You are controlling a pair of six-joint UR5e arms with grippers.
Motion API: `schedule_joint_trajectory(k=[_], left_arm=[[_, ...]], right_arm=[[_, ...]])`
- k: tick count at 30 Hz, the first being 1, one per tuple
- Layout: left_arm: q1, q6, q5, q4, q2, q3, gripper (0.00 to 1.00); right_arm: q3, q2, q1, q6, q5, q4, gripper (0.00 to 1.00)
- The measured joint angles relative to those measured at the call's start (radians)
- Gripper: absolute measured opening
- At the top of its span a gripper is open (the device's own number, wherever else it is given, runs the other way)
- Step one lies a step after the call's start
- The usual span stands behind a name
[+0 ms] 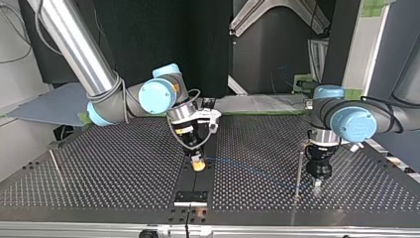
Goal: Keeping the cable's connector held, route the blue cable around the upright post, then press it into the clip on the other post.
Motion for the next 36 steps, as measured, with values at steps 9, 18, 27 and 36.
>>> schedule_joint_trajectory(k=[9, 18, 27, 36], left_arm=[[-0.004, 0.017, -0.048, -0.057, 0.013, 0.000, 0.02], [-0.012, -0.002, -0.064, -0.085, 0.029, 0.000, 0.17], [-0.022, -0.082, 0.008, -0.083, 0.029, 0.000, 0.51], [-0.025, -0.139, -0.021, -0.102, 0.026, 0.000, 0.98]], right_arm=[[0.017, 0.002, -0.001, -0.001, -0.001, -0.001, 0.00], [0.018, 0.004, 0.000, -0.001, 0.000, -0.001, 0.00], [0.024, 0.009, 0.003, -0.002, 0.000, -0.002, 0.00], [0.070, 0.022, 0.007, -0.004, 0.013, -0.009, 0.00]])
